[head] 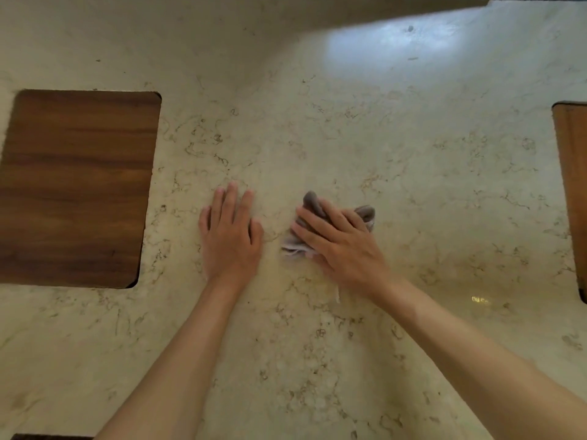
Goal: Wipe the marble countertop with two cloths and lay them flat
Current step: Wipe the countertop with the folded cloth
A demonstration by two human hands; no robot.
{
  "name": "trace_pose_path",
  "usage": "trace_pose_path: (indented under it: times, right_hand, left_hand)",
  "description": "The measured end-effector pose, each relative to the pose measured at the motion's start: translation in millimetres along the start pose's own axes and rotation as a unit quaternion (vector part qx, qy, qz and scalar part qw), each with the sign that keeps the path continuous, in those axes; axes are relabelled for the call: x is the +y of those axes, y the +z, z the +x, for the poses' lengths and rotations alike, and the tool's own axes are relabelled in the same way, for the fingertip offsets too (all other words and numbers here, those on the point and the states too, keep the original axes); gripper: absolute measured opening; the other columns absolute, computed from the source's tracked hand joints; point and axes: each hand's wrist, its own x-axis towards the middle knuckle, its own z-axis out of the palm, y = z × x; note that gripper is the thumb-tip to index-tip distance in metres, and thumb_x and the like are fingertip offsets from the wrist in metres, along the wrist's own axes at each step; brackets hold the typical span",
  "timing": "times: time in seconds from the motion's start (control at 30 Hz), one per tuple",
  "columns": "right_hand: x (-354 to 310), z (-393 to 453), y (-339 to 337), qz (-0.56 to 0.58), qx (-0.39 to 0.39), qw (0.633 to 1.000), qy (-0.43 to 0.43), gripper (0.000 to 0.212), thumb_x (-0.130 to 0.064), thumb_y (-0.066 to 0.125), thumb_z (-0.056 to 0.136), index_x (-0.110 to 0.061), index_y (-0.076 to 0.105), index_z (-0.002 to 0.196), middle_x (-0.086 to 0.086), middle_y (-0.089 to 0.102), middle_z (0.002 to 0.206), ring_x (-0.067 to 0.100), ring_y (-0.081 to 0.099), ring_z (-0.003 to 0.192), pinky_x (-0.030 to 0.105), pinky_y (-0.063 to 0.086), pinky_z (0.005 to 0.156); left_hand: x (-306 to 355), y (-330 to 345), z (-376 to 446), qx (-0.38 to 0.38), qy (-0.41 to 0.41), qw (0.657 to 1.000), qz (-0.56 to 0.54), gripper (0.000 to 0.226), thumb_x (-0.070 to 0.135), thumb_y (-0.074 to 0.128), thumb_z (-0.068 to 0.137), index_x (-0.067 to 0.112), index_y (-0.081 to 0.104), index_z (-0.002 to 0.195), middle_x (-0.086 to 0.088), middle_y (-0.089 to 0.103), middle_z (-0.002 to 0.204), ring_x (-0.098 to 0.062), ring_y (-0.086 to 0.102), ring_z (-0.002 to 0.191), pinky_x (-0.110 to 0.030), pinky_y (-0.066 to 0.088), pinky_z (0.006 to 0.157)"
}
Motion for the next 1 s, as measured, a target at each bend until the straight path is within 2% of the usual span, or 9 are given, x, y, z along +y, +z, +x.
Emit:
trace_pose_path:
  times: [0.1, 0.23, 0.33, 0.5, 0.67, 0.83, 0.87, 0.93, 1.0]
  right_hand:
    - [37, -30, -10, -0.032, -0.020, 0.999, -0.025, 0.052, -0.033, 0.042, 0.105, -0.026, 0.035, 0.156, -0.002, 0.025, 0.167, 0.026, 0.012, 0.157, 0.045, 0.019, 0.121]
    - [62, 9, -21, 0.000, 0.026, 0.979, 0.202, 0.049, -0.038, 0.042, 0.105, -0.024, 0.044, 0.151, 0.003, 0.036, 0.163, 0.036, 0.027, 0.151, 0.053, 0.033, 0.109]
    - [42, 33, -14, 0.001, 0.027, 0.968, 0.249, 0.053, -0.042, 0.032, 0.104, -0.022, 0.046, 0.151, 0.003, 0.036, 0.163, 0.039, 0.028, 0.151, 0.051, 0.032, 0.107]
    - [37, 22, -16, -0.002, 0.014, 0.973, 0.232, 0.051, -0.038, 0.038, 0.106, -0.021, 0.041, 0.154, 0.004, 0.032, 0.165, 0.039, 0.024, 0.152, 0.052, 0.031, 0.109]
    - [-35, -7, -13, 0.054, -0.055, 0.988, 0.132, 0.053, -0.042, 0.033, 0.107, -0.033, 0.024, 0.159, -0.007, 0.012, 0.170, 0.029, 0.001, 0.157, 0.051, 0.016, 0.121]
    - [-53, -70, -5, 0.052, -0.094, 0.993, -0.059, 0.055, -0.034, 0.036, 0.101, -0.031, 0.033, 0.156, -0.005, 0.026, 0.166, 0.028, 0.018, 0.155, 0.050, 0.030, 0.116]
    - [-37, -76, -8, 0.043, -0.080, 0.996, -0.026, 0.054, -0.035, 0.035, 0.103, -0.031, 0.031, 0.157, -0.004, 0.023, 0.167, 0.026, 0.015, 0.156, 0.050, 0.028, 0.118]
    - [2, -95, -15, 0.049, -0.025, 0.988, 0.142, 0.054, -0.043, 0.028, 0.106, -0.031, 0.026, 0.158, -0.003, 0.018, 0.168, 0.025, 0.009, 0.157, 0.056, 0.025, 0.122]
    - [48, -128, -25, 0.043, 0.010, 0.941, 0.335, 0.056, -0.049, 0.023, 0.106, -0.033, 0.024, 0.159, -0.005, 0.013, 0.170, 0.024, 0.005, 0.157, 0.057, 0.019, 0.124]
  left_hand:
    - [-2, 1, -2, -0.004, 0.002, 1.000, -0.012, 0.054, 0.031, 0.031, 0.101, 0.020, 0.038, 0.153, -0.007, 0.030, 0.165, -0.024, 0.019, 0.155, -0.047, 0.015, 0.123]
    - [0, -4, -7, -0.030, 0.004, 0.999, -0.019, 0.055, 0.031, 0.031, 0.101, 0.018, 0.036, 0.154, -0.007, 0.024, 0.167, -0.025, 0.011, 0.156, -0.043, 0.004, 0.126]
    - [5, -10, -60, -0.020, -0.001, 0.999, -0.039, 0.054, 0.030, 0.037, 0.102, 0.014, 0.037, 0.153, -0.013, 0.021, 0.167, -0.030, 0.009, 0.156, -0.042, 0.000, 0.125]
    - [19, 1, -232, -0.073, 0.050, 0.995, 0.034, 0.058, 0.039, 0.030, 0.103, 0.017, 0.030, 0.157, -0.011, 0.021, 0.167, -0.031, 0.017, 0.155, -0.056, 0.026, 0.120]
    - [23, 6, -239, -0.082, 0.034, 0.994, 0.062, 0.061, 0.038, 0.038, 0.098, 0.017, 0.031, 0.155, -0.011, 0.030, 0.164, -0.033, 0.026, 0.152, -0.054, 0.027, 0.119]
    - [23, 7, -240, -0.070, 0.034, 0.995, 0.058, 0.061, 0.037, 0.039, 0.097, 0.016, 0.033, 0.154, -0.012, 0.032, 0.163, -0.032, 0.027, 0.152, -0.053, 0.025, 0.121]
    - [23, 8, -240, -0.066, 0.034, 0.996, 0.056, 0.061, 0.038, 0.039, 0.097, 0.016, 0.032, 0.154, -0.012, 0.031, 0.163, -0.032, 0.027, 0.152, -0.053, 0.024, 0.121]
    - [22, 9, -240, -0.063, 0.033, 0.996, 0.051, 0.062, 0.038, 0.037, 0.098, 0.017, 0.030, 0.156, -0.011, 0.030, 0.164, -0.032, 0.025, 0.153, -0.053, 0.023, 0.122]
    - [22, 8, -242, -0.064, 0.030, 0.996, 0.051, 0.062, 0.039, 0.035, 0.099, 0.017, 0.028, 0.156, -0.010, 0.027, 0.165, -0.031, 0.023, 0.153, -0.052, 0.021, 0.123]
